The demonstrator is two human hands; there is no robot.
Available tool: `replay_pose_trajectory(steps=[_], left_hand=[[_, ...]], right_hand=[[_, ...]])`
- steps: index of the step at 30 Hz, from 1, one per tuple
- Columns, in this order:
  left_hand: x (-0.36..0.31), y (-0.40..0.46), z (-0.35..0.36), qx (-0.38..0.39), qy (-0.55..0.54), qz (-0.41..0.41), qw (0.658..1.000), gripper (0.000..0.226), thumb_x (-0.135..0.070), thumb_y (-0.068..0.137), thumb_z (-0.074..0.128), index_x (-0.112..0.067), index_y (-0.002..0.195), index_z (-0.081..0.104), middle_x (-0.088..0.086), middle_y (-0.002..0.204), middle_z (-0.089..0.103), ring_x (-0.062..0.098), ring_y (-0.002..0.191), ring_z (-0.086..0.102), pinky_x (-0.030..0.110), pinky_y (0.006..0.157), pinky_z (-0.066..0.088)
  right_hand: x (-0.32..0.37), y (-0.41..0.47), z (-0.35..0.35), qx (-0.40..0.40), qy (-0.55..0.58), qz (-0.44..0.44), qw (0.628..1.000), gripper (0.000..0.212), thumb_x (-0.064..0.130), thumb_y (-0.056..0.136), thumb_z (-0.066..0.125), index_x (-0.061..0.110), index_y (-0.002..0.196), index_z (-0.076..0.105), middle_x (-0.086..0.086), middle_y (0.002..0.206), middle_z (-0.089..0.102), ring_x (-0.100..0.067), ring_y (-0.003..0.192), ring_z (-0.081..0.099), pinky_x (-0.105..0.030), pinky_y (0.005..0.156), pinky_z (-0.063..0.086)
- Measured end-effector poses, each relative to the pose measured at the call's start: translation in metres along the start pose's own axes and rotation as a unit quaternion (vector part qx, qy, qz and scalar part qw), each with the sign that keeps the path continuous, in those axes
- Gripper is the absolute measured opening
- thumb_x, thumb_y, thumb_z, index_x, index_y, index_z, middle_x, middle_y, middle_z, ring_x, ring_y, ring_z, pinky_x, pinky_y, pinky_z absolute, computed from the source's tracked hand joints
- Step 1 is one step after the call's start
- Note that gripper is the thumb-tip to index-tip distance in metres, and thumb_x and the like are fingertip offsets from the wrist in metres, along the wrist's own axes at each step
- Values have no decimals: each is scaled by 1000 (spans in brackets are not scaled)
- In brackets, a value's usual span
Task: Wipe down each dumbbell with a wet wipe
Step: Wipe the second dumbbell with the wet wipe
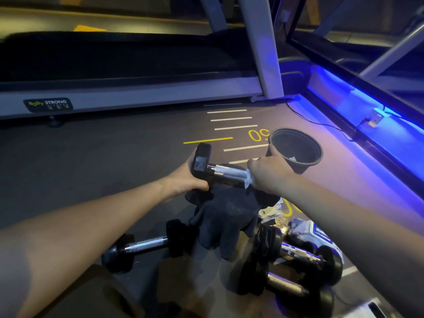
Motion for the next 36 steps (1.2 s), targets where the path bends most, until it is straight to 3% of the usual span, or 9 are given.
replay_pose_trajectory(steps=[5, 10, 14, 20, 23, 24, 26, 28, 36], left_hand=[[1, -2, 0, -4, -3, -8, 1000, 87, -4, 61, 68, -29, 140, 41, -12, 87, 67, 6, 78, 61, 20, 69, 50], [1, 1, 0, -4, 6, -11, 1000, 87, 11, 74, 69, -26, 145, 36, -12, 89, 66, -4, 72, 62, 14, 67, 50], [3, 1, -1, -3, 23, -8, 1000, 93, 1, 66, 72, -28, 145, 33, -6, 91, 64, 3, 79, 62, 17, 68, 52], [8, 1, -4, -7, 32, -16, 999, 90, 10, 75, 71, -30, 146, 32, -7, 87, 65, -3, 69, 62, 16, 63, 50], [9, 1, -5, -8, 33, -24, 999, 96, -2, 66, 75, -31, 146, 31, -6, 89, 65, -2, 71, 62, 17, 63, 50], [10, 2, -5, -9, 33, -26, 999, 98, -7, 62, 74, -32, 147, 31, -5, 90, 65, 0, 74, 62, 18, 65, 51], [10, 3, -6, -11, 31, -26, 999, 98, -11, 59, 72, -33, 146, 31, -5, 90, 65, 3, 75, 62, 19, 66, 51], [10, 4, -5, -9, 30, -29, 999, 97, -11, 59, 72, -33, 144, 32, -6, 89, 64, 2, 74, 61, 18, 66, 51], [14, 6, -5, 9, 45, -26, 999, 94, -9, 61, 70, -26, 144, 30, -10, 86, 59, -2, 72, 57, 16, 65, 47]], right_hand=[[-1, 15, 8, 102, 65, -39, 992, 44, 36, 78, 66, 12, 113, 54, -10, 112, 65, -28, 106, 61, -43, 108, 34], [-4, 12, 3, 34, 38, -22, 998, 43, 49, 73, 70, 17, 96, 54, -5, 96, 69, -24, 97, 65, -44, 115, 23], [-7, 4, 1, -1, 35, 21, 999, 47, 56, 70, 70, 20, 86, 44, 1, 77, 67, -20, 83, 69, -50, 118, 11], [-3, 3, -4, -17, 42, 20, 999, 43, 54, 73, 67, 21, 87, 44, 0, 81, 69, -20, 89, 68, -48, 119, 11], [2, 7, -6, -22, 40, 12, 999, 41, 51, 77, 67, 19, 96, 52, -2, 84, 69, -21, 91, 67, -43, 119, 13], [4, 8, -8, -25, 50, 12, 998, 41, 49, 78, 67, 17, 101, 54, -3, 87, 69, -22, 94, 66, -40, 116, 22], [4, 9, -12, -38, 102, 25, 994, 39, 43, 81, 66, 16, 105, 55, -6, 94, 68, -27, 97, 65, -34, 87, 42], [9, 12, -18, -57, 151, 36, 986, 37, 41, 82, 67, 15, 103, 53, -8, 97, 66, -32, 94, 65, -33, 66, 40], [39, 41, -24, -59, 376, 68, 922, 42, 43, 74, 72, 16, 103, 58, -12, 93, 67, -37, 90, 61, -35, 65, 44]])
Point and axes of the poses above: each hand's wrist, its own y-axis towards the middle knuckle, its own z-axis out of the palm, x = y × z, the point moved 10 cm from there along y, towards the middle knuckle
